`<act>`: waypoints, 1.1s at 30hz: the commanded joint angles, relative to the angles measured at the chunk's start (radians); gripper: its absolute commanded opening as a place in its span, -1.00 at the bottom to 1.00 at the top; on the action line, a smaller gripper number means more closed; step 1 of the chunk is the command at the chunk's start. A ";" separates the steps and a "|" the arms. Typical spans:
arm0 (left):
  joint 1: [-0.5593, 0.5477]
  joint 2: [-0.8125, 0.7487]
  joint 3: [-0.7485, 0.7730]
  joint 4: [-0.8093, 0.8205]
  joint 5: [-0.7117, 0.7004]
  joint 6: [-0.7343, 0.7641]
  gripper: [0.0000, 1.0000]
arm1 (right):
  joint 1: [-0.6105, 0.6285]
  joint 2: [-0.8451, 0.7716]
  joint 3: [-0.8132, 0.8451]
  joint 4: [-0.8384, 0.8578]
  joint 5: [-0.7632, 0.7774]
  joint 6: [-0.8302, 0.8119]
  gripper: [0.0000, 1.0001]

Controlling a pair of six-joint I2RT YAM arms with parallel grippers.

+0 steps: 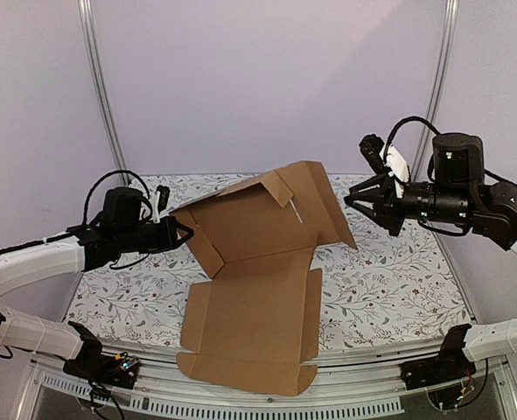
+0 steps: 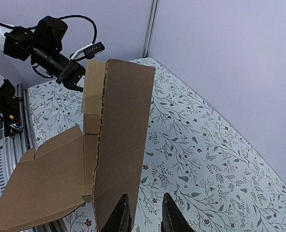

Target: Fold the paper box

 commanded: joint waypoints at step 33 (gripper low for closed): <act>-0.043 0.008 0.061 -0.084 -0.112 0.039 -1.00 | 0.069 0.337 0.086 0.161 -0.181 0.181 -0.40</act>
